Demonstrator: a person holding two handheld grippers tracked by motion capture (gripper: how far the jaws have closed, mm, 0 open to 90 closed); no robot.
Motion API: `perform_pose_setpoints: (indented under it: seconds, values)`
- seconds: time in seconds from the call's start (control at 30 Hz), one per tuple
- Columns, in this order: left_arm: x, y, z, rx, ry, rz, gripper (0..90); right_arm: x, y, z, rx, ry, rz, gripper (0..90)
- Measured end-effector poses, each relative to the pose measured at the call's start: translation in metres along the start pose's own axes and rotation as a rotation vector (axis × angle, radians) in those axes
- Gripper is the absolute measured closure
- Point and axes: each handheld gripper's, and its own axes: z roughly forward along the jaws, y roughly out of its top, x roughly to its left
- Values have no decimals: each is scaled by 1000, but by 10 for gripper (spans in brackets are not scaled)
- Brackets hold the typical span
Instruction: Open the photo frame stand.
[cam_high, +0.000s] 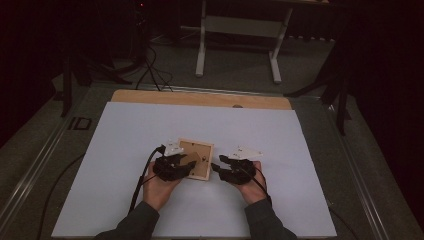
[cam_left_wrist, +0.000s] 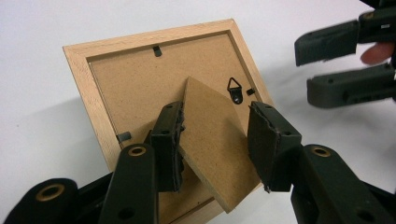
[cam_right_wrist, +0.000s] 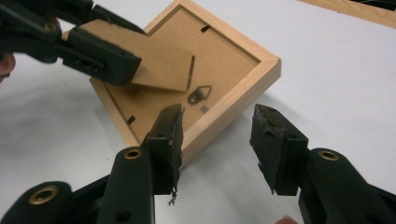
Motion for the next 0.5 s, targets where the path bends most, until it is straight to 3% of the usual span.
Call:
perform_pose_setpoints:
  seconds: [0.4, 0.5]
  values:
    - [-1, -12, -6, -53, 5, 25, 571, -3, 8, -1, 12, 7, -5, 533]
    - [-2, -14, -6, -55, 14, 42, 567, -6, 9, 3, 20, 21, 16, 530]
